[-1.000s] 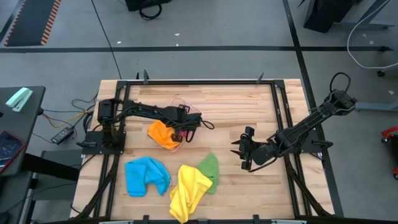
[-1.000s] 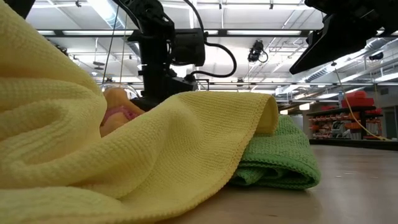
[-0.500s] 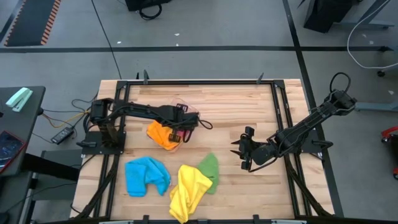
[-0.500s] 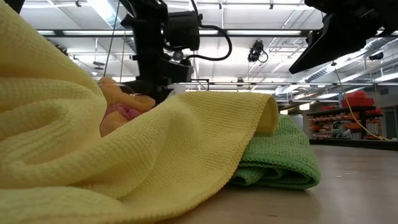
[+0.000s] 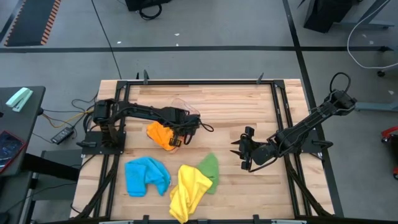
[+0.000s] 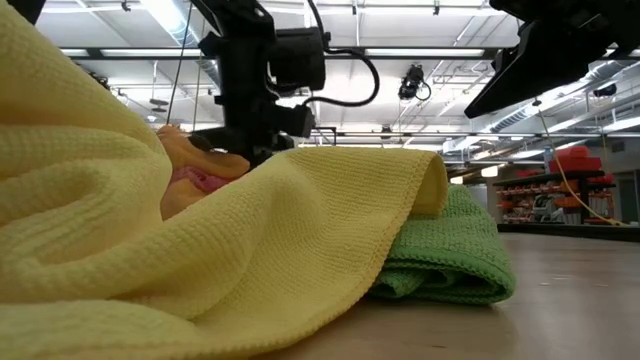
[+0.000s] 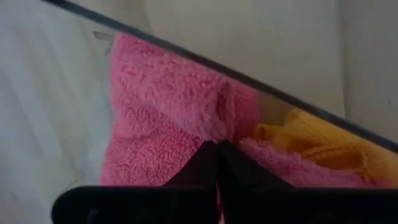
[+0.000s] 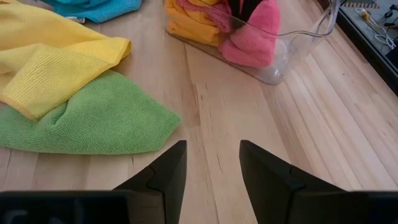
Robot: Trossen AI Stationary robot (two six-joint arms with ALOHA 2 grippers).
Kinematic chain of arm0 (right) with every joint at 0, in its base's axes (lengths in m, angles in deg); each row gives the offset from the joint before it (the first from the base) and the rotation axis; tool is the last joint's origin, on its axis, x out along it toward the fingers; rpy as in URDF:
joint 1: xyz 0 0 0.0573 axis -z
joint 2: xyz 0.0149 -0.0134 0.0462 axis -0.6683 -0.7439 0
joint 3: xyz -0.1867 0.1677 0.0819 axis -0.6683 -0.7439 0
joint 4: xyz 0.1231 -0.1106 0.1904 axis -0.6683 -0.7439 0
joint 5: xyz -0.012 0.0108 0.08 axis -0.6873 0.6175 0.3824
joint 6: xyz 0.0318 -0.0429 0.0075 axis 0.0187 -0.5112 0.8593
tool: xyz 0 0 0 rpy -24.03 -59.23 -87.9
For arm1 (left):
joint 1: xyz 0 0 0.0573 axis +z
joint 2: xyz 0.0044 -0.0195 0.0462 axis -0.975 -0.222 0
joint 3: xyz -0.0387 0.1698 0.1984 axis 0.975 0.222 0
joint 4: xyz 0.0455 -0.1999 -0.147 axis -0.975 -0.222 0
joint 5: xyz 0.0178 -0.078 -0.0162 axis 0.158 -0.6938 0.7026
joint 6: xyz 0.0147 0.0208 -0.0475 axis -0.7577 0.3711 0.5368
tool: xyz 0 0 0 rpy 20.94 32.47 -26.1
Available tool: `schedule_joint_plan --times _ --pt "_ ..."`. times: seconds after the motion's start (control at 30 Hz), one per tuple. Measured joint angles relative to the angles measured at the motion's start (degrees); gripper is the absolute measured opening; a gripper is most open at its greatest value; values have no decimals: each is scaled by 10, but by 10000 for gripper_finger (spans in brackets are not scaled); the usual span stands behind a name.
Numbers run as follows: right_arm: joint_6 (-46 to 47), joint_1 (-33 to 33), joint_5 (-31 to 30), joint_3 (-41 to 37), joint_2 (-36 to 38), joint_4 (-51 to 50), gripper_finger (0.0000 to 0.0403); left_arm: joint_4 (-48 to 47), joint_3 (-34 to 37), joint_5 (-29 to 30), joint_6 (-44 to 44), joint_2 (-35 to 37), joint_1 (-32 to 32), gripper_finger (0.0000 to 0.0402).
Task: Fold microfiber towels
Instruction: Put the folded pink microfiber towel into the transparent bin, then fold the yellow microfiber towel
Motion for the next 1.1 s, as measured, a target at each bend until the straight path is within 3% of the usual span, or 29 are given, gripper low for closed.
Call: schedule_joint_plan --times 0.13,0.43,0.6,1.1 --pt "-1 0 0 0 0 0 156 3 1 -8 -1 -6 0 14" --pt "-1 0 0 0 0 2 156 2 0 -6 15 -4 -4 116" --pt "-1 0 0 0 0 2 156 -8 0 -6 28 12 -6 147" --pt "-42 0 12 -11 -23 44 156 -46 -108 -9 80 54 -44 124"
